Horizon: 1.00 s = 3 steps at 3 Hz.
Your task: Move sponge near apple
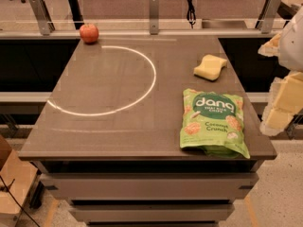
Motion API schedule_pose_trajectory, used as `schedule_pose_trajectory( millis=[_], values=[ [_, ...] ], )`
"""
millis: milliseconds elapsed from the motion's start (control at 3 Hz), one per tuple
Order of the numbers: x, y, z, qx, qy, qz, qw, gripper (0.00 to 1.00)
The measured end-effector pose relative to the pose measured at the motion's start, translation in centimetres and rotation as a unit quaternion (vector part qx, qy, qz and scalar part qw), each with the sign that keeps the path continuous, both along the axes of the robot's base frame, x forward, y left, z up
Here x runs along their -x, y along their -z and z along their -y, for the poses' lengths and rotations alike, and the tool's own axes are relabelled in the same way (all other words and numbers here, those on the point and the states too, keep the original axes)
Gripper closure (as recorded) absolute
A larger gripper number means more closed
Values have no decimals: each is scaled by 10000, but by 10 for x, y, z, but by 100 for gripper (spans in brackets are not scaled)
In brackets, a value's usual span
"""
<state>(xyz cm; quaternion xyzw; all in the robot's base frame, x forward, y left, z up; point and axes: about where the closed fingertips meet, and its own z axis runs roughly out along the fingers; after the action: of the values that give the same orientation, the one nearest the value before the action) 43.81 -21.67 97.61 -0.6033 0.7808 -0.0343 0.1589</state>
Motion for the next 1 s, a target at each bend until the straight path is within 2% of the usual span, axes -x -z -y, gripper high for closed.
schedule_pose_trajectory(
  millis=[333, 667, 1000],
  values=[
    [-1, -1, -1, -10, 0, 40, 10000, 0],
    [-10, -4, -3, -429, 33, 245, 9988, 0],
    [-33, -10, -9, -1015, 46, 539, 9934, 0]
  ],
)
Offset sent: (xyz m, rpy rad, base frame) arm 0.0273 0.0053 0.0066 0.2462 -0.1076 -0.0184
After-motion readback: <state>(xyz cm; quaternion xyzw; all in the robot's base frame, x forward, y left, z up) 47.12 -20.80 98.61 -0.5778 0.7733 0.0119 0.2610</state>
